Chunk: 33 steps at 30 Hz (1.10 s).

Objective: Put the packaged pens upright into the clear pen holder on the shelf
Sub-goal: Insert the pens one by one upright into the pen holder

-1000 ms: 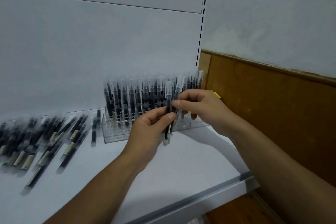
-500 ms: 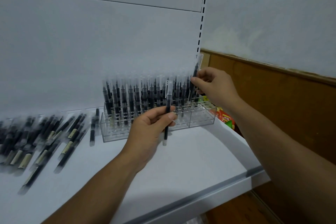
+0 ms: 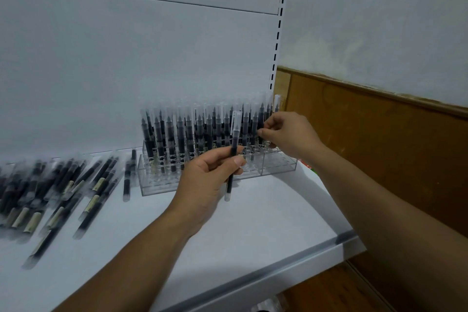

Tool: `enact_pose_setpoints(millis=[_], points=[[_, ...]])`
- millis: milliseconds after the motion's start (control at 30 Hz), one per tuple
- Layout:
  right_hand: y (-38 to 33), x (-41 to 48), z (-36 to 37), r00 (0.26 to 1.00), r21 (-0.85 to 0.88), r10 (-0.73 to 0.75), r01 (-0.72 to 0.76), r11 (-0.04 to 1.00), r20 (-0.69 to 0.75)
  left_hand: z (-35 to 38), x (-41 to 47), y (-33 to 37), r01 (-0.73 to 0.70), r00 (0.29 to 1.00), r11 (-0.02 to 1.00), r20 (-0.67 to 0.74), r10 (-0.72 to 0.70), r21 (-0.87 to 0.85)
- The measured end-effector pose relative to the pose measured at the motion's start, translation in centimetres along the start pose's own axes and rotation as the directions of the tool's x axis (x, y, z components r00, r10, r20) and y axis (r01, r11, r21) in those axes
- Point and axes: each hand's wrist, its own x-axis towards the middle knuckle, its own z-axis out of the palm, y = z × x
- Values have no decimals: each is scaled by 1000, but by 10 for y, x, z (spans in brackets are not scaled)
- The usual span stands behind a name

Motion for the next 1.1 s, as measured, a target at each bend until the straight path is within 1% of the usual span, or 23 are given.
enact_pose_setpoints(millis=[100,267,333,400,433,533,567,600,700,733,800,867,933,967,1000,1033,1067,1100], points=[[-1,-2,2,1000,-7,0,0,1000,1,0,0,0,4,1000,1000,-6,-4,-2],[-4,-5,-2,996,-49,11,-7,999,92,0,-1,1,3,1000,1000,-5,-3,3],[-5,-8,-6,996,-71,14,-8,997,90,1,-1,1,3,1000,1000,-5,-3,8],[-6,-14,-10,999,-74,-6,9,997,47,1,-1,1,3,1000,1000,-9,-3,16],[-6,-18,-11,1000,-47,-22,22,999,10,1,-2,2,3,1000,1000,-9,-3,20],[-10,-33,-10,994,148,-31,46,988,-104,0,-1,1,12,1000,999,-12,-11,32],[-13,-37,-10,993,194,-34,56,979,-113,0,-1,1,16,1000,999,-12,-15,38],[-15,-41,-9,996,240,-43,62,969,-84,0,-1,1,18,1000,999,-12,-18,43],[-22,-49,-6,985,385,-111,53,921,132,1,-2,1,8,1000,998,-2,-8,64],[-23,-50,-4,979,400,-135,63,914,155,2,-3,2,-4,1000,997,9,4,77],[-24,-51,0,979,414,-148,80,907,137,3,-5,3,-27,999,993,28,24,112],[-25,-52,1,981,466,-143,68,882,128,5,-6,5,-39,999,992,31,35,119],[-25,-51,-4,984,541,-123,35,840,126,7,-8,5,-54,999,990,7,54,127],[-24,-49,-9,989,578,-97,17,816,108,7,-8,4,-83,996,982,-14,86,172],[-23,-46,-16,995,616,-57,-2,788,77,6,-8,2,-142,987,953,-29,155,268],[-21,-43,-23,999,649,-9,-15,761,34,4,-8,-1,-225,967,883,-19,256,413],[-17,-39,-30,999,667,40,-19,745,-17,1,-7,-3,-305,932,761,16,361,572],[-14,-35,-36,994,664,85,-16,748,-71,-2,-6,-6,-357,893,617,63,446,701]])
